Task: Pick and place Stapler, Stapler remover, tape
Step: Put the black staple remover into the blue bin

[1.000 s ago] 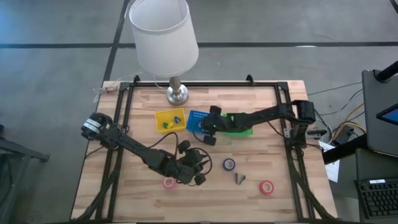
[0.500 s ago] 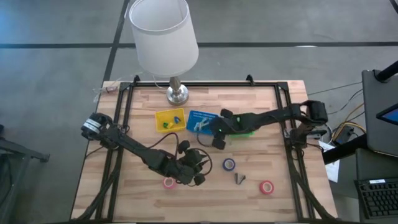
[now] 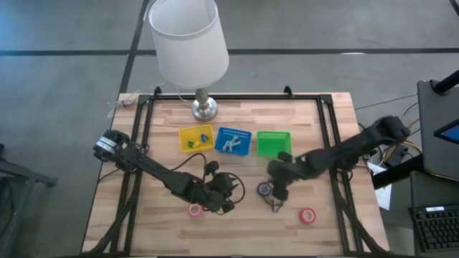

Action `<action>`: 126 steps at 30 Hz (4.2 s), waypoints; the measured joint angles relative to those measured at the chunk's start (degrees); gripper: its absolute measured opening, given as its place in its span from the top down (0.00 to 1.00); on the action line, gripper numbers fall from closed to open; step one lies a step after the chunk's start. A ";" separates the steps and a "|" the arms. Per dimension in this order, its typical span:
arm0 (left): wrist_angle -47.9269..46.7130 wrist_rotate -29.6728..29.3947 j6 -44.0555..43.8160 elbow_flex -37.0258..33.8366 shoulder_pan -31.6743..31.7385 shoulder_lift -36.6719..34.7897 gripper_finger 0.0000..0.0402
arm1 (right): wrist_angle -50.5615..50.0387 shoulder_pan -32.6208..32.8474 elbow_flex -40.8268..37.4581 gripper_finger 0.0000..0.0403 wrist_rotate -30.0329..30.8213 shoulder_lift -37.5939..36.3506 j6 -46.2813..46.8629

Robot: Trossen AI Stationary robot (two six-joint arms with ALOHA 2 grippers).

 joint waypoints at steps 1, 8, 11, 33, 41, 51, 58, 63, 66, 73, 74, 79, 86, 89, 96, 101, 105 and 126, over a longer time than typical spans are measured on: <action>0.04 0.02 0.49 -0.09 0.04 0.00 0.76 | -0.12 1.28 -1.20 0.65 -0.77 -0.90 3.00; 0.02 0.02 1.39 -0.62 1.18 0.00 0.76 | 0.39 8.01 -7.16 0.68 -1.66 -2.82 21.57; 0.08 0.02 2.14 -0.62 1.88 0.00 0.76 | 0.90 9.83 -7.88 0.68 -3.48 -2.19 22.75; 0.72 0.06 3.86 -0.62 3.88 0.00 0.76 | 15.33 14.24 -8.13 0.65 -6.95 4.11 11.32; 0.74 0.07 3.82 -0.62 3.88 0.00 0.76 | 16.27 14.24 -8.10 0.65 -7.62 6.09 3.47; 0.75 0.07 3.77 -0.62 3.88 0.00 0.76 | 18.54 14.25 -7.89 0.66 -7.60 9.37 -11.31; 0.74 0.07 3.82 -0.62 3.88 0.00 0.76 | 19.30 14.28 -7.89 0.71 -7.43 10.31 -18.50; 0.72 0.08 3.87 -0.62 3.88 0.00 0.76 | 20.08 14.28 -8.01 0.76 -6.12 10.24 -18.19; 0.72 0.09 3.88 -0.62 3.88 0.00 0.76 | 20.40 14.24 -8.02 0.78 -5.69 10.34 -21.93; 0.72 0.07 3.90 -0.62 3.88 0.00 0.76 | 20.38 14.26 -8.06 0.84 -5.47 10.34 -28.58; 0.72 0.09 3.90 -0.62 3.86 0.00 0.76 | 20.40 14.26 -8.06 0.84 -5.46 10.34 -28.59; 0.72 0.09 3.92 -0.62 3.88 0.00 0.76 | 20.56 14.26 -8.06 0.86 -5.44 10.34 -28.31; 0.72 0.07 3.92 -0.62 3.88 0.00 0.76 | 23.61 14.26 -8.27 0.87 -5.70 10.28 -28.12; 0.72 0.09 3.95 -0.62 3.88 0.00 0.76 | 23.86 14.26 -8.32 0.87 -5.70 9.41 -28.11; 0.94 0.07 3.64 -0.62 3.66 0.00 0.76 | 24.22 14.28 -8.30 0.87 -3.20 5.50 -28.94; 0.93 0.11 0.56 -0.62 3.30 0.00 0.76 | 24.22 14.24 -8.23 0.87 5.45 1.82 -37.66; 0.92 0.16 -2.12 -0.62 2.71 0.00 0.76 | 24.26 13.42 -8.21 0.87 16.75 -0.33 -49.06; 1.15 0.09 -10.15 -1.45 1.21 0.00 0.76 | 39.38 -14.91 -8.10 0.87 18.17 3.45 -46.45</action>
